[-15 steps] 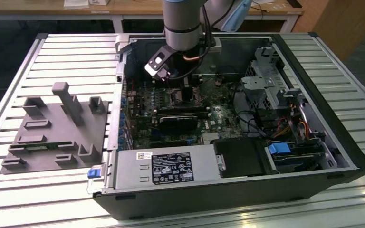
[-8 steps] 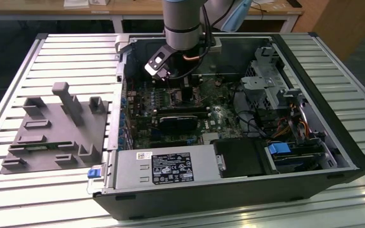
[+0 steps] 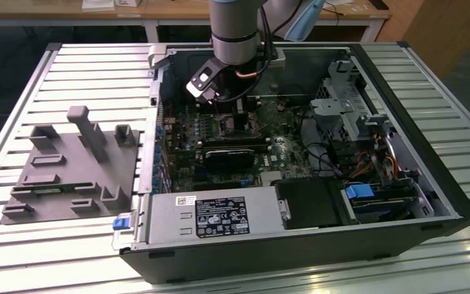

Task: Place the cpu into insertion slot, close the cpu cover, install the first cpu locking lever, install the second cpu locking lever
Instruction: 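Place the cpu into insertion slot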

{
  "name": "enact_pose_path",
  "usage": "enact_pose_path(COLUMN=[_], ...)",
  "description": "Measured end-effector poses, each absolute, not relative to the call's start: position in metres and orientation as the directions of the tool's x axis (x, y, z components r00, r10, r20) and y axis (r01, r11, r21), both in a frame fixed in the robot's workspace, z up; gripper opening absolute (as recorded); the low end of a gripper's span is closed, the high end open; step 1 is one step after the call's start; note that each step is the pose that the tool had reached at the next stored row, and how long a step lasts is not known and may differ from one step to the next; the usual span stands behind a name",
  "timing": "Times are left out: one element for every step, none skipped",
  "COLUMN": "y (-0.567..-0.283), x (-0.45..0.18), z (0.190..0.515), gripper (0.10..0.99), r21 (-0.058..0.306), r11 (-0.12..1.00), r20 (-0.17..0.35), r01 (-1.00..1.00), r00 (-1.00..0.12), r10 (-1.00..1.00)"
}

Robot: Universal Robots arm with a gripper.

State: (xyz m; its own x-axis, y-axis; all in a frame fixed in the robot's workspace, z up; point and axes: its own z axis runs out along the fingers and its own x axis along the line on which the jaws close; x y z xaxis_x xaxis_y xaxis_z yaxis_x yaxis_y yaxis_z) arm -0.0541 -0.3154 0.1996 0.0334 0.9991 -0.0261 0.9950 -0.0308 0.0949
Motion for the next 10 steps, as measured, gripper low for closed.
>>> enact_pose_path(y=[-0.3154,-0.3154,-0.3154,-0.3154,-0.3154,-0.3154,-0.3154,-0.3154,-0.3154,-0.3154], x=[-0.0541,-0.0541,-0.0541,-0.0542,-0.0542,-0.0542,-0.0541,-0.0542,-0.0542,-0.0542], z=[0.1996,0.1997,0.1997,0.1997,0.1997,0.1996,0.1995,0.1995,0.1995,0.1995], gripper=[0.412,0.412,0.353,0.298,0.239,0.239,0.18,0.18,0.122,0.102], r21=[0.095,0.095,0.095,0.095,0.095,0.095,0.095,0.095,0.095,0.095], r11=[-0.031,-0.031,-0.031,-0.031,-0.031,-0.031,-0.031,-0.031,-0.031,-0.031], r20=[-0.026,-0.026,-0.026,-0.026,-0.026,-0.026,-0.026,-0.026,-0.026,-0.026], r01=[0.995,0.995,0.995,0.995,0.995,0.995,0.995,0.995,0.995,0.995], r00=[0.033,0.033,0.033,0.033,0.033,0.033,0.033,0.033,0.033,0.033], r10=[0.999,0.999,0.999,0.999,0.999,0.999,0.999,0.999,0.999,0.999])
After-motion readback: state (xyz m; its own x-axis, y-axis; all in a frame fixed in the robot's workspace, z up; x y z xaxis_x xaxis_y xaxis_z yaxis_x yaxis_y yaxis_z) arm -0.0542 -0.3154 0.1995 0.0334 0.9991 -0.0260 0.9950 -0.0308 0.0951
